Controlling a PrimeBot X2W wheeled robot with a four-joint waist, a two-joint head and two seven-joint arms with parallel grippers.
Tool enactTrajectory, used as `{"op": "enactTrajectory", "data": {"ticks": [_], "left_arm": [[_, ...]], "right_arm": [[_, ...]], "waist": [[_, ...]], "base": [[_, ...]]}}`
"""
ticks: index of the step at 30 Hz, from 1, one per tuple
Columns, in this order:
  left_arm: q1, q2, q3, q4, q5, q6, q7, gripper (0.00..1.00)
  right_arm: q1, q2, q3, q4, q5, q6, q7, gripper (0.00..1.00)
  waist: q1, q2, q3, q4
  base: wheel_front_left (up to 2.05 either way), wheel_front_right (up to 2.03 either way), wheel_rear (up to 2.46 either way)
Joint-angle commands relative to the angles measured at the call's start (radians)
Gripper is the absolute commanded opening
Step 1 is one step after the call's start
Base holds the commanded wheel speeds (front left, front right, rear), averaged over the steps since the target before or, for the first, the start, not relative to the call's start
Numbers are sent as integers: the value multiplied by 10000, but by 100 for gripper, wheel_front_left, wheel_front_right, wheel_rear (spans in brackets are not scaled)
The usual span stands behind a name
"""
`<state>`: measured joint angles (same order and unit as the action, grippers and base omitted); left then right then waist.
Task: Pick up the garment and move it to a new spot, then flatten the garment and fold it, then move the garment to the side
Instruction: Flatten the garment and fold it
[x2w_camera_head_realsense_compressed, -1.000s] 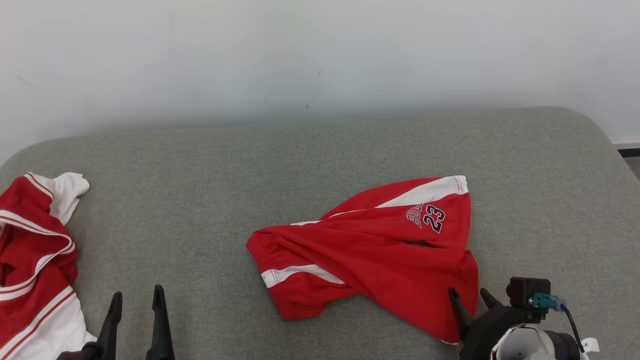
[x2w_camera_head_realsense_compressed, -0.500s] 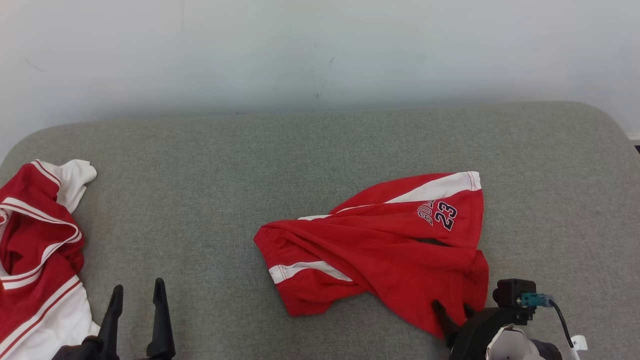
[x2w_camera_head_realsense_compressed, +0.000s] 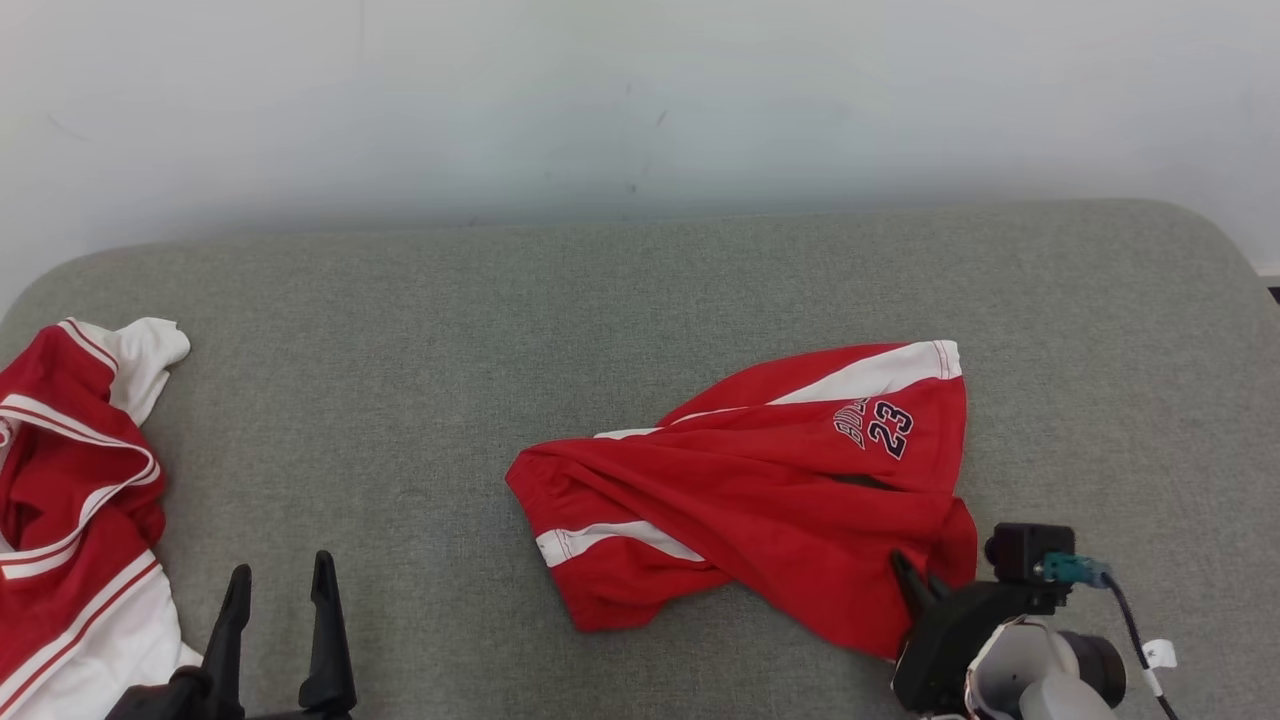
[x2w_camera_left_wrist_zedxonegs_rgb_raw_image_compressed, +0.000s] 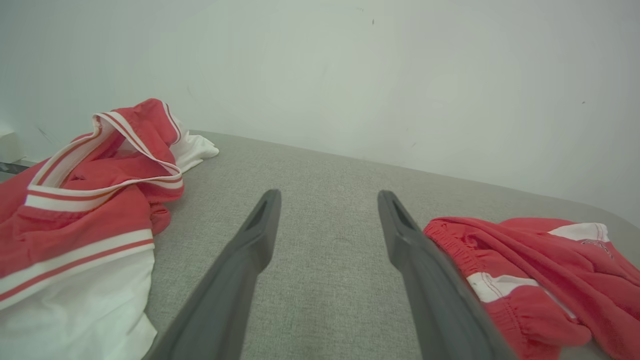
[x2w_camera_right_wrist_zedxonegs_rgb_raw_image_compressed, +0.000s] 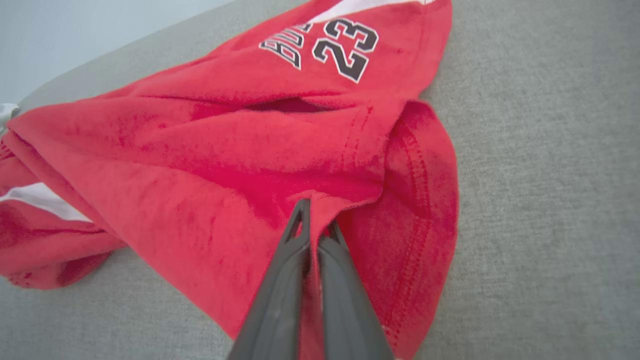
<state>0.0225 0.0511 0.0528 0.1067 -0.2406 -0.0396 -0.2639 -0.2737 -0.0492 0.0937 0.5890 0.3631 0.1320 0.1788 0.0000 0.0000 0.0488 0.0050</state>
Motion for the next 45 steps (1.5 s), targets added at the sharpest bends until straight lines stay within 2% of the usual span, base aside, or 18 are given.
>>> {"op": "enactTrajectory", "data": {"ticks": [1, 7, 12, 18, 26, 27, 28, 38, 45], "left_arm": [[-113, -8, -6, -30, -53, 29, -8, 100], [-73, -9, -61, -104, -97, 93, -8, 100], [-131, -8, -178, -176, -48, 92, -8, 100], [-247, -7, -444, -196, 26, -10, -8, 100], [-371, -7, -673, -264, -3, -32, -8, 100], [-402, -9, -710, -264, -8, -38, -8, 100], [-418, -9, -725, -257, -14, -42, -8, 100], [-368, -6, -703, -132, -19, 12, -8, 100], [-318, -5, -461, -84, -1, 52, -8, 100]], "right_arm": [[-93, -12, -109, -106, -97, -26, -186, 0], [-443, -17, -403, -831, 12, -26, -666, 0], [-1338, -19, -916, -988, -648, -26, -564, 0], [-2588, -122, -1606, -11, -1680, -26, -254, 0], [-3876, -520, -2288, 1855, -2457, -26, -932, 0], [-4017, -562, -2347, 2129, -2561, -26, -963, 40], [-4126, -579, -2361, 2388, -2669, -26, -1005, 100], [-4343, -998, -2321, 3415, -3587, -26, -2243, 100], [-3555, -793, -1551, 2687, -4036, -26, -4068, 100]], "waist": [[0, 0, 2, 15], [0, 0, 48, 44], [0, 0, 110, 165], [0, 0, 161, 606], [0, 0, 414, 1066], [0, 0, 461, 1109], [0, 0, 474, 1144], [0, 0, 353, 1035], [0, 0, 99, 538]], "base": [[0, 0, 0], [0, 0, 0], [0, 0, 0], [0, 0, 0], [0, 0, 0], [0, 0, 0], [0, 0, 0], [0, 0, 0], [0, 0, 0]]}}
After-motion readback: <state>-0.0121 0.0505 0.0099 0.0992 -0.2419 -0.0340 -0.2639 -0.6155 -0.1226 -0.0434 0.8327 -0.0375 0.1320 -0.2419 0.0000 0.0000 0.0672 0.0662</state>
